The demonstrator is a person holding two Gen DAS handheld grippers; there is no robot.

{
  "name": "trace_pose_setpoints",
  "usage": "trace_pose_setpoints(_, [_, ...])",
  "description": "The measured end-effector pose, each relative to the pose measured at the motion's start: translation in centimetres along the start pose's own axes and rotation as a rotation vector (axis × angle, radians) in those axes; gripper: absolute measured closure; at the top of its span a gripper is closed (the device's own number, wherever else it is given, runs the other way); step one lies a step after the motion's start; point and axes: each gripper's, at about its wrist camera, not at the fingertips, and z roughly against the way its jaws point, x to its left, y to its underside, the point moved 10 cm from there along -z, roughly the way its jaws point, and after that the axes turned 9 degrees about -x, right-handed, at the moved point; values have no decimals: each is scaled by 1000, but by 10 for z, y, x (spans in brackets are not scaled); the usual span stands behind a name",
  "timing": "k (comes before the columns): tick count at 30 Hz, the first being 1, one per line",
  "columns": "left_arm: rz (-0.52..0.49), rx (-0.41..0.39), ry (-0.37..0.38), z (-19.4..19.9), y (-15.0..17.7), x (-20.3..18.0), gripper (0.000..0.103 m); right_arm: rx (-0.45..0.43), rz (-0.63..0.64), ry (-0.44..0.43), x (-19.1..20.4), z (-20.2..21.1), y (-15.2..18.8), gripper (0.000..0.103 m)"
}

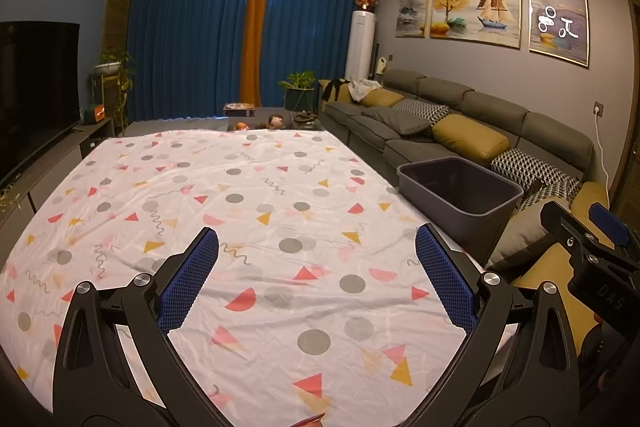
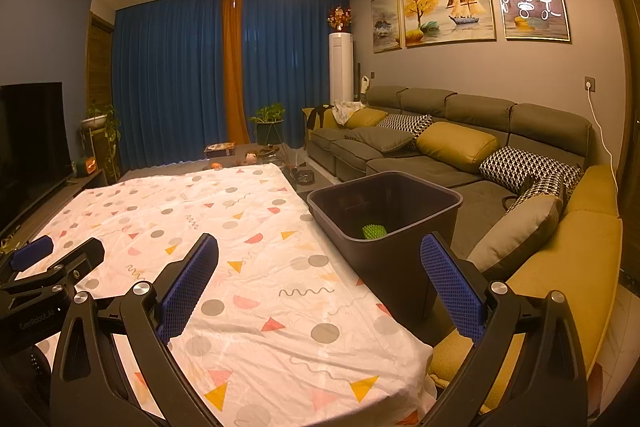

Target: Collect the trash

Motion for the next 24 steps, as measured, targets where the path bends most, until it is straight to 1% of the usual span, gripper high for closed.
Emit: trace_pose_setpoints(24, [2, -4, 7, 1, -1, -2, 6, 0, -7, 4, -1, 1, 0, 6])
